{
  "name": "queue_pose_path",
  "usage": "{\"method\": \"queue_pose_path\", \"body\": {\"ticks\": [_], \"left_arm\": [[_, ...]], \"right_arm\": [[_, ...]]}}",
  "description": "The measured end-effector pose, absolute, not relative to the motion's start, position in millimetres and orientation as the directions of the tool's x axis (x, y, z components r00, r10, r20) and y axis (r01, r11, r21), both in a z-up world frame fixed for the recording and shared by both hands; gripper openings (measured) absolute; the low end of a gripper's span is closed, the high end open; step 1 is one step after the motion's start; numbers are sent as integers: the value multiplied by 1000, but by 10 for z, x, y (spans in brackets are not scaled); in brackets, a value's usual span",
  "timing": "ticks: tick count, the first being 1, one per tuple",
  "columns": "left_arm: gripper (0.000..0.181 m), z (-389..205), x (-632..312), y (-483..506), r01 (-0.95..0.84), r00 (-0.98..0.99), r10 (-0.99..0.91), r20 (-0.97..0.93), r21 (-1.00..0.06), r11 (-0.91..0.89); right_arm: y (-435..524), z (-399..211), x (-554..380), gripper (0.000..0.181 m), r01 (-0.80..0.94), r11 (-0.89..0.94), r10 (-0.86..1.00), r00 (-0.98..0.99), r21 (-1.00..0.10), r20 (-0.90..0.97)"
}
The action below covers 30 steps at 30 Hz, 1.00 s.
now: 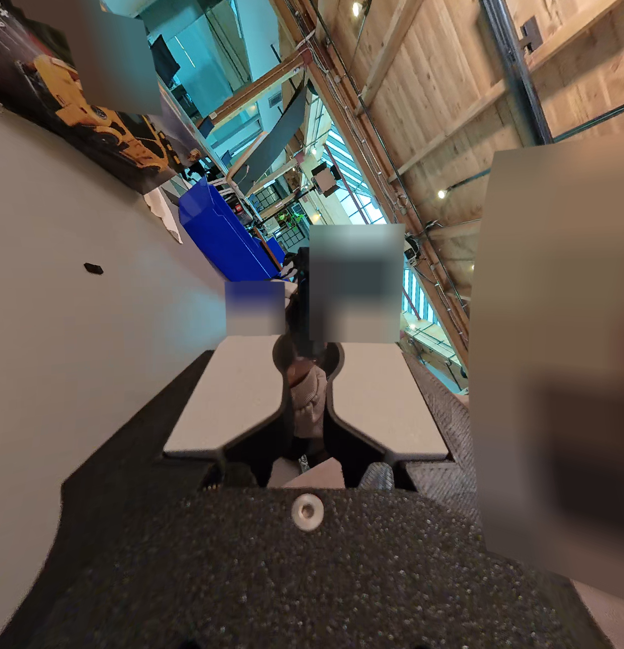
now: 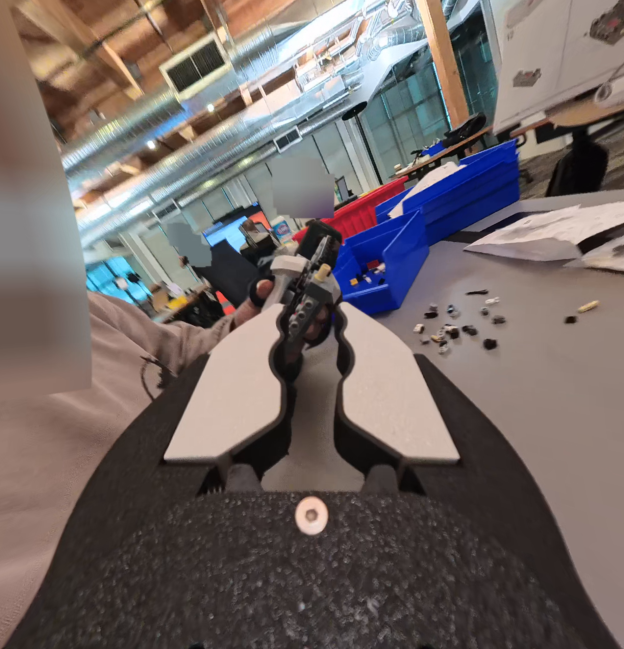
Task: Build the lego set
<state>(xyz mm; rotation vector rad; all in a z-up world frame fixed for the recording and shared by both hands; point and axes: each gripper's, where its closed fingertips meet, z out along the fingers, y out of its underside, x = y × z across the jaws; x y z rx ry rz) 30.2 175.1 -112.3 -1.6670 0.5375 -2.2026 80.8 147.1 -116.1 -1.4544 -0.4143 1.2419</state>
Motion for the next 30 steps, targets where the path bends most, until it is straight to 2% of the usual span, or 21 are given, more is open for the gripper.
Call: {"method": "queue_pose_path", "body": {"ticks": [4, 7, 9, 12, 15, 19, 23, 25, 30], "left_arm": [[14, -1151, 291, 1782, 30, -264, -457, 849, -467, -884], [15, -1184, 298, 1793, 21, -264, -435, 861, -446, -895], [15, -1211, 309, 1789, 14, -260, -426, 867, -438, -899], [15, -1219, 317, 1780, 11, -264, -420, 868, -432, -902], [15, -1235, 329, 1759, 8, -248, -460, 853, -473, -881], [15, -1182, 359, 1638, 9, -246, -586, 772, -603, -798], [14, -1100, 393, 1472, 21, -240, -732, 637, -751, -660], [15, -1074, 392, 1443, 33, -228, -776, 588, -792, -610], [14, -981, 359, 1359, 65, -244, -844, 478, -860, -506]], "right_arm": [[1447, -1214, 808, 37, -93, -62, 818, 566, -994, -104], [1441, -1273, 803, 42, 169, 107, 762, 619, -980, 190], [1454, -1305, 798, 43, 243, 122, 739, 625, -962, 251], [1451, -1284, 781, 43, 145, 31, 774, 622, -989, 115], [1471, -1213, 821, 43, -31, -92, 796, 598, -995, -92], [1492, -1153, 846, 42, -208, -236, 798, 517, -949, -311], [1428, -1177, 744, 33, -204, -263, 820, 468, -943, -330], [1374, -1157, 701, 20, -195, -255, 840, 440, -947, -317], [1282, -1074, 662, 17, -172, -194, 863, 438, -966, -251]]}}
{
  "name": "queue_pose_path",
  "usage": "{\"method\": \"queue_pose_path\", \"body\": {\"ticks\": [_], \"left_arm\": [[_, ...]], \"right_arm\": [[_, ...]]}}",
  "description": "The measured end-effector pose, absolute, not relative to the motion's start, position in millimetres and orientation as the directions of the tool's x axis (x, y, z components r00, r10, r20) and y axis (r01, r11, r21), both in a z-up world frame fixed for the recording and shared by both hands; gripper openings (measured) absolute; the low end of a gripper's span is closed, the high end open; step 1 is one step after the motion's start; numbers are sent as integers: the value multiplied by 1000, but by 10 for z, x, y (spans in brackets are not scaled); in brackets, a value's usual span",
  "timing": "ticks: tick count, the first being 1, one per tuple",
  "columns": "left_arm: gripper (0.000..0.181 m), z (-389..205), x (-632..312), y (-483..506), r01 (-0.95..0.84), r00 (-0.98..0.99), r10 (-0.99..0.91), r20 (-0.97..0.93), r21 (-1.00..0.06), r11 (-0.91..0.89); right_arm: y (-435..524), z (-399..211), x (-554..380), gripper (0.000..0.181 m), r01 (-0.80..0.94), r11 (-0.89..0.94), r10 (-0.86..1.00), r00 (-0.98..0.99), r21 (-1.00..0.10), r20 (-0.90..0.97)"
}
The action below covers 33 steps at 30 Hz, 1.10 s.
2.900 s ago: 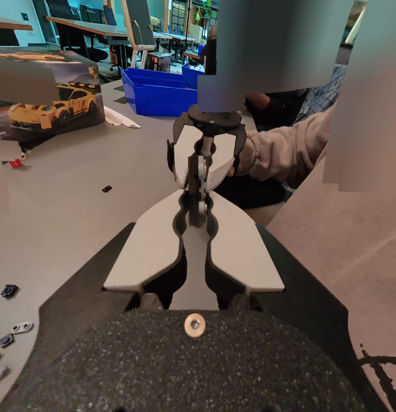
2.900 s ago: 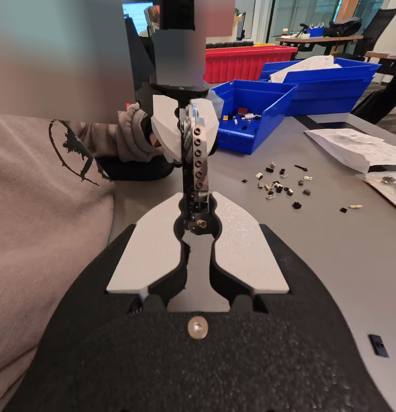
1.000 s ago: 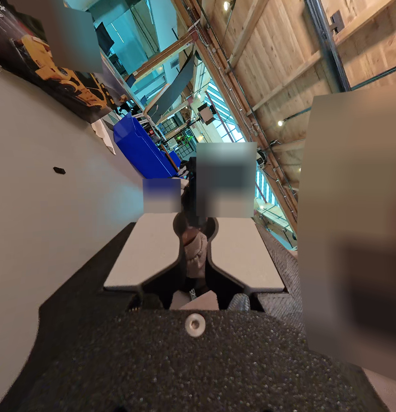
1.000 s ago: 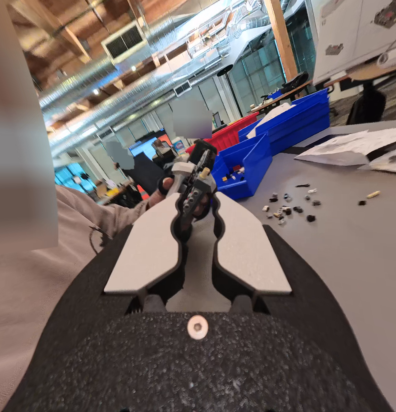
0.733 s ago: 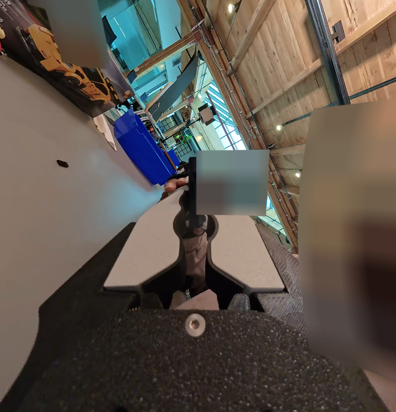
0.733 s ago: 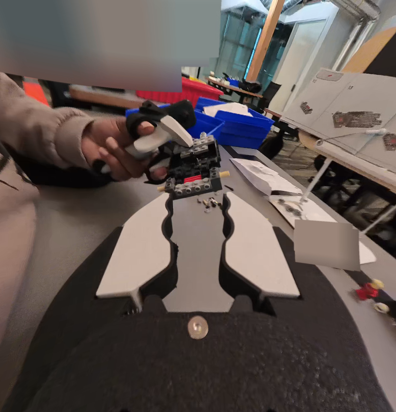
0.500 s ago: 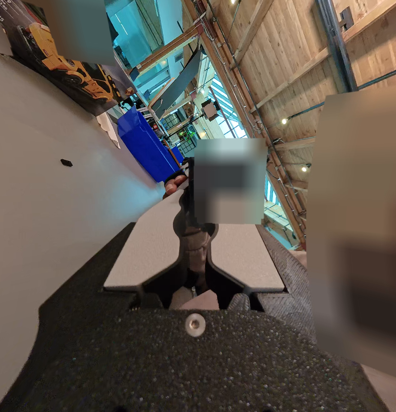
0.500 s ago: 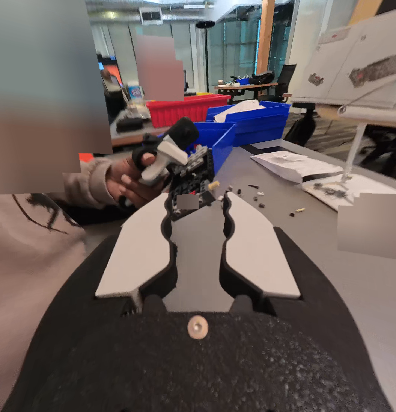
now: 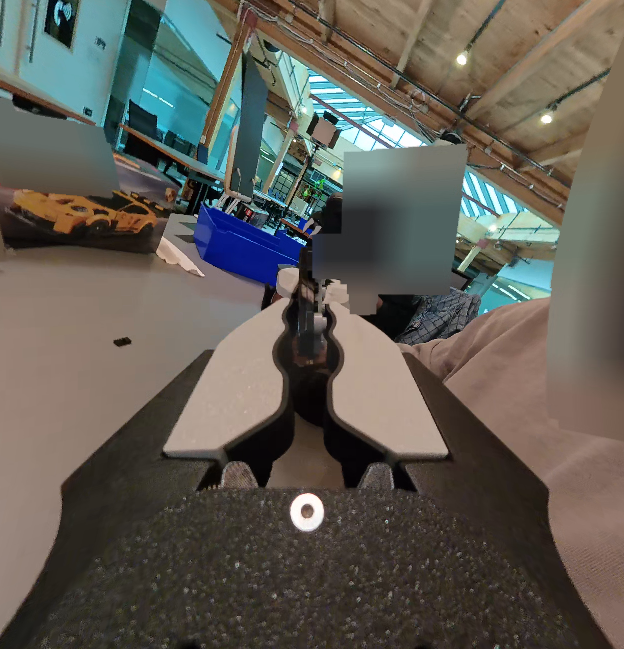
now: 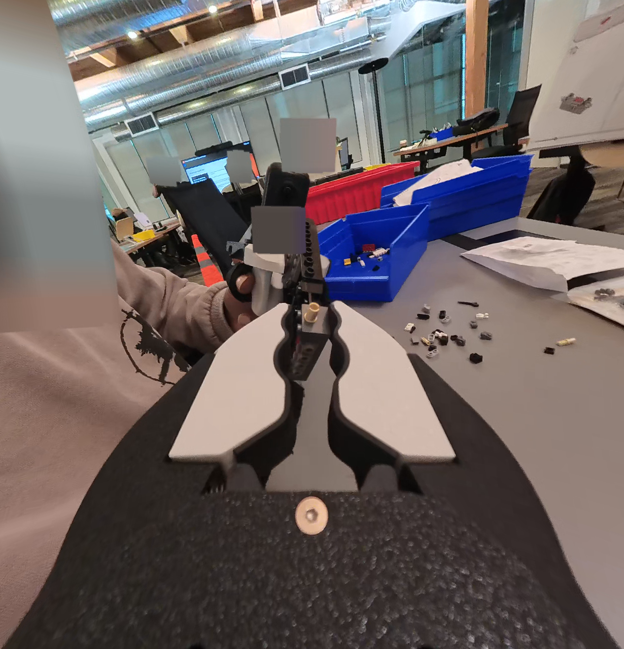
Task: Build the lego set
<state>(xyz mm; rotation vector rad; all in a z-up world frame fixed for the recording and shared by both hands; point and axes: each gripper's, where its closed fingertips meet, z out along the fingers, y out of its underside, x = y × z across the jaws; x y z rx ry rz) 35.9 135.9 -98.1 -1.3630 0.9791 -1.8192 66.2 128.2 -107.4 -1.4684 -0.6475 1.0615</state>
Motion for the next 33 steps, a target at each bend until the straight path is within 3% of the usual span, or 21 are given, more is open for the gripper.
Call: {"method": "queue_pose_path", "body": {"ticks": [15, 18, 33], "left_arm": [[15, -914, 223, 1147, 171, -300, -953, 39, -981, -94], [15, -913, 190, 1082, 203, -338, -941, -4, -977, -69], [15, -1027, 99, 974, 249, -417, -892, -176, -966, 74]], "right_arm": [[1088, -964, 500, 23, -47, 7, 892, 452, -999, -15], [1037, -992, 441, 17, 6, 50, 893, 448, -999, 47], [898, -1062, 337, 16, 186, 236, 837, 460, -954, 297]]}}
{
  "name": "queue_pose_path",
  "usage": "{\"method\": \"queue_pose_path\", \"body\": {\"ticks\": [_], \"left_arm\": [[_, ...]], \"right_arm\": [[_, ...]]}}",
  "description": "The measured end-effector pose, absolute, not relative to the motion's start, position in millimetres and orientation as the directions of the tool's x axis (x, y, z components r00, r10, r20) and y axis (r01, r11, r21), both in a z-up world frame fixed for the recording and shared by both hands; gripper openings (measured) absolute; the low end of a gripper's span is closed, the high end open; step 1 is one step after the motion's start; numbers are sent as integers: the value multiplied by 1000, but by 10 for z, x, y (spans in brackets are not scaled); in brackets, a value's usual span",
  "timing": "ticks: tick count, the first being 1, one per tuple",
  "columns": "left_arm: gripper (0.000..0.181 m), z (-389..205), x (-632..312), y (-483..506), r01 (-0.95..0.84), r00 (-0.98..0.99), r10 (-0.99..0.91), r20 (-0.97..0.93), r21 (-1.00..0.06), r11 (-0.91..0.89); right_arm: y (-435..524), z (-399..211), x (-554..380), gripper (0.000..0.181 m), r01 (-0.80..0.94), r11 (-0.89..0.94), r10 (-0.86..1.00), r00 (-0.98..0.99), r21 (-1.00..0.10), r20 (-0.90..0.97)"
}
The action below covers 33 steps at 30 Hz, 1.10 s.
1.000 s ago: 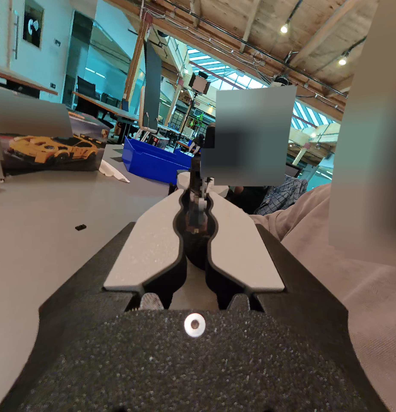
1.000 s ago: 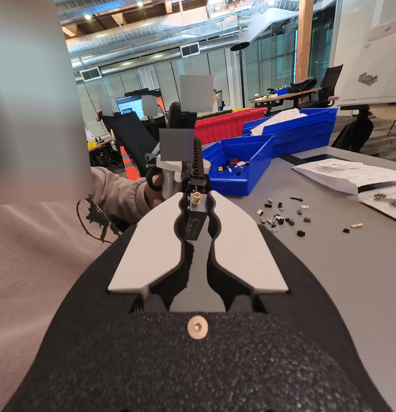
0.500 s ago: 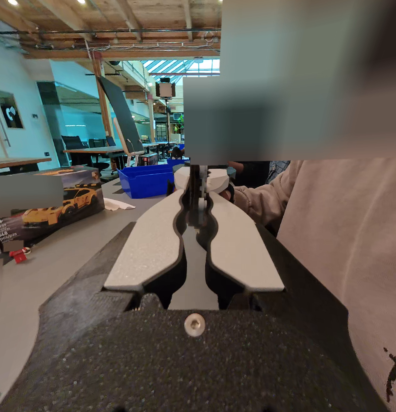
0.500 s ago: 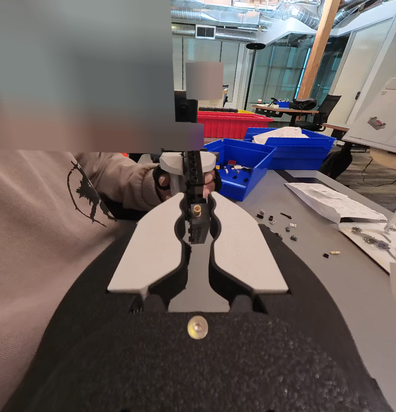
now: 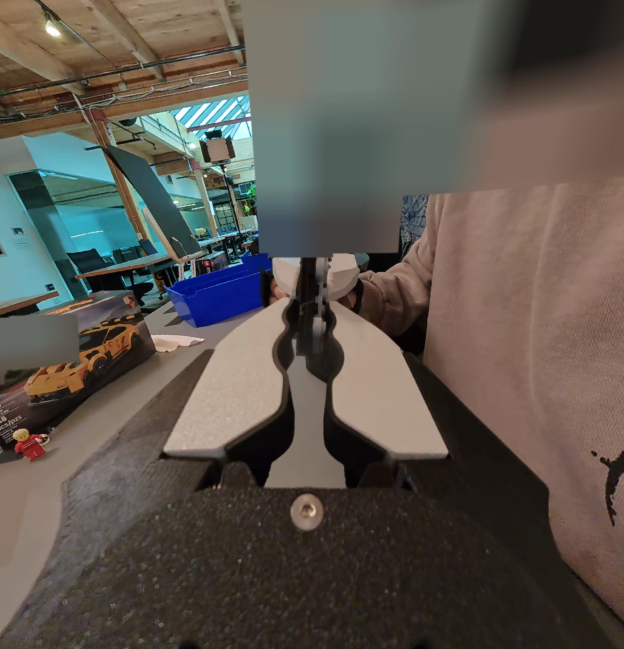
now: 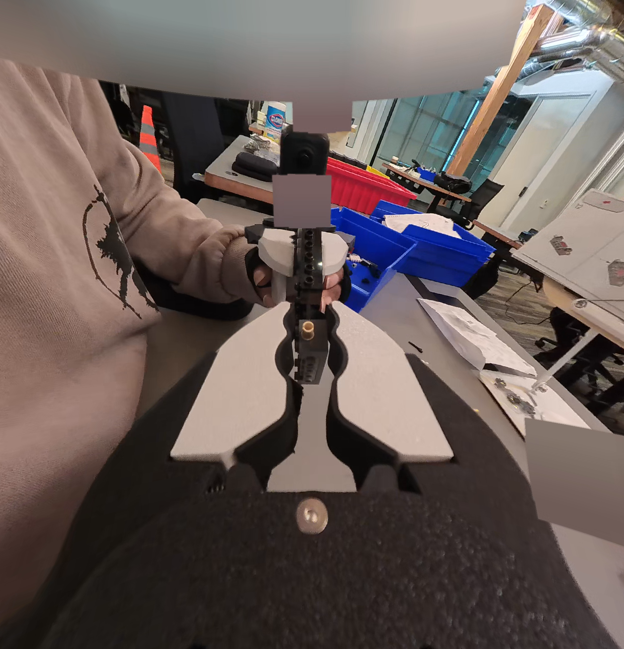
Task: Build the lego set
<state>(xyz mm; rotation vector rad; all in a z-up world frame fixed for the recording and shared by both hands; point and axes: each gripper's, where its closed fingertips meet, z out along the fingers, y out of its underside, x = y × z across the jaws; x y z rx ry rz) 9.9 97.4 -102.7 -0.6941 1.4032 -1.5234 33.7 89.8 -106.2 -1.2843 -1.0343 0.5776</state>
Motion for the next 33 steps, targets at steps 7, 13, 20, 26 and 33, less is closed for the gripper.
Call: {"method": "queue_pose_path", "body": {"ticks": [7, 13, 20, 26, 33], "left_arm": [[15, -1062, 89, 1004, 239, -410, -886, -217, -963, 125], [15, -1130, 103, 990, 216, -409, -881, -239, -963, 161], [15, -1110, 98, 986, 220, -414, -882, -225, -965, 143], [15, -1117, 109, 1016, 214, -410, -889, -205, -969, 125], [14, -1273, 254, 1432, 12, -277, -955, 103, -994, -111]], "right_arm": [[926, -1079, 325, 16, 205, 235, 822, 479, -950, 307], [905, -1088, 302, 11, 204, 235, 831, 466, -950, 305], [911, -1097, 307, 11, 207, 233, 822, 481, -950, 306], [934, -1106, 313, 11, 185, 214, 827, 488, -959, 279], [1109, -1189, 615, 30, 228, 164, 804, 532, -960, 264]]}}
